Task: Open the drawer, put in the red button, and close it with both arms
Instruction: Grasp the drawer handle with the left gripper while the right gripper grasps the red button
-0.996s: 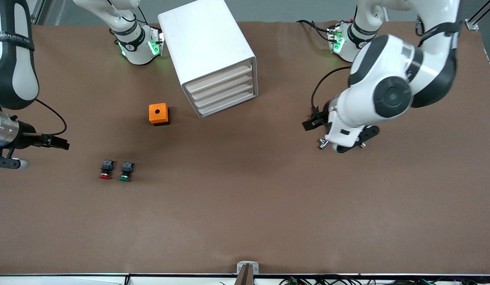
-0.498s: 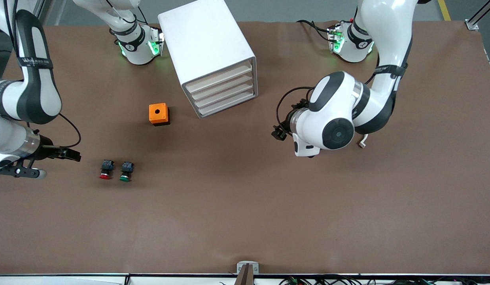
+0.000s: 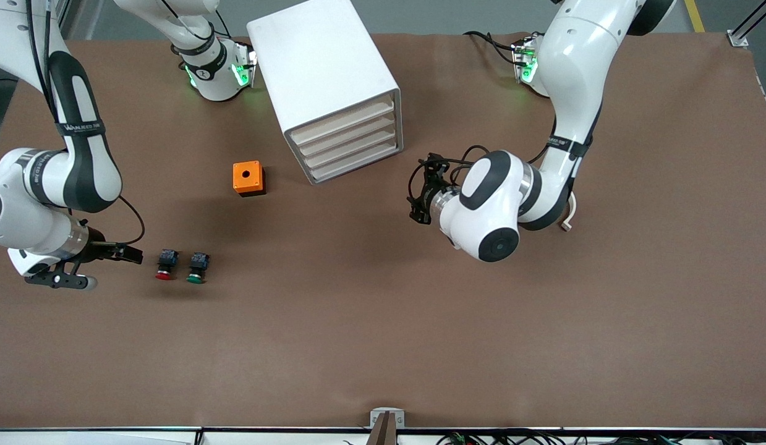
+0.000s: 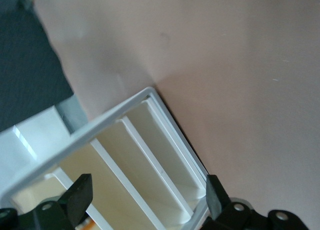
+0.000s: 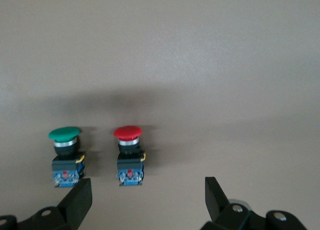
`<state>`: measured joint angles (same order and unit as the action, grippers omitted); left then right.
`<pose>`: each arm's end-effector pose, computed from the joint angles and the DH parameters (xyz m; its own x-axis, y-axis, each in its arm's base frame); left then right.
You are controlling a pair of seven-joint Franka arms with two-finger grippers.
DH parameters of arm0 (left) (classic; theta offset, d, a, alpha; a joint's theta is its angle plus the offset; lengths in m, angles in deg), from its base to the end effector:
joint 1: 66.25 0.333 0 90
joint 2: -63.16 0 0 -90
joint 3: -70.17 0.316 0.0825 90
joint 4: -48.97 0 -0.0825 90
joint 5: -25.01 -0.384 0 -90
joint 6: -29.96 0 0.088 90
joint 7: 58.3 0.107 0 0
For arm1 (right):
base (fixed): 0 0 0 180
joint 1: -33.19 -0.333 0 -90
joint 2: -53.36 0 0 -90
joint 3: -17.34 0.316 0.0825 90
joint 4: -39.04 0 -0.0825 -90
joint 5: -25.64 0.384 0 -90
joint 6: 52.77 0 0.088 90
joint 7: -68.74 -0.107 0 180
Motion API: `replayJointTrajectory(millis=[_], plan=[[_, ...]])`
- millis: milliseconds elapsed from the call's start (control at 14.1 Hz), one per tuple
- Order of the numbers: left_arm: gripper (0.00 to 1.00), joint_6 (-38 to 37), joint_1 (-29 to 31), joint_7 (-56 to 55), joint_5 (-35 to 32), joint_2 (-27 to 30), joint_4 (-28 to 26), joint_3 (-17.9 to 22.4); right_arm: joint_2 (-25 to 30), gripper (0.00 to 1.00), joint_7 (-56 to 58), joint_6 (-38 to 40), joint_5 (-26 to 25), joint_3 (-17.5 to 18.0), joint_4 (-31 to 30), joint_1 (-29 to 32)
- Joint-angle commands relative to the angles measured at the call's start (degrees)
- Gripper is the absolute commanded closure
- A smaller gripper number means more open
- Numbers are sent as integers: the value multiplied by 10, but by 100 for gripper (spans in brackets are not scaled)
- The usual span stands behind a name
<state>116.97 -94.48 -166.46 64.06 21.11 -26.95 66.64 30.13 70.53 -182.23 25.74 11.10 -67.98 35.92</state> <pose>0.5494 -0.4119 0.2937 -0.0961 0.9103 -0.4026 0.7197 -0.2159 -0.6599 0.6263 -0.0947 0.2989 0.9929 -0.1179 -0.0129 -0.1173 -0.9922 0.0412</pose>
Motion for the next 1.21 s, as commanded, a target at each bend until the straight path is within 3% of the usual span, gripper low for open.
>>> replayJointTrajectory(millis=[0, 213, 356, 640, 783, 996, 1139], plan=[[0, -7, 1, -76, 51, -41, 17, 0, -11, 0, -6, -46, 6, 8, -23, 6], [0, -26, 5, -130, 114, -72, 17, 0, -33, 0, -6, -74, 10, 10, -24, 5], [0, -43, -2, -148, 124, -78, 15, -4, -44, 0, -6, -86, 35, 10, -27, 0], [0, -84, -2, -165, 132, -89, 1, -40, -52, 0, -5, -141, 38, 10, -57, -7], [9, -84, -2, -168, 134, -95, -19, -54, -58, 0, -6, -142, 38, 10, -59, -7], [36, -85, -3, -168, 144, -104, -24, -63, -58, 0, -9, -144, 41, 10, -67, -7], [46, -88, -2, -168, 160, -109, -24, -73, -58, 0, -23, -146, 42, 10, -74, -8]])
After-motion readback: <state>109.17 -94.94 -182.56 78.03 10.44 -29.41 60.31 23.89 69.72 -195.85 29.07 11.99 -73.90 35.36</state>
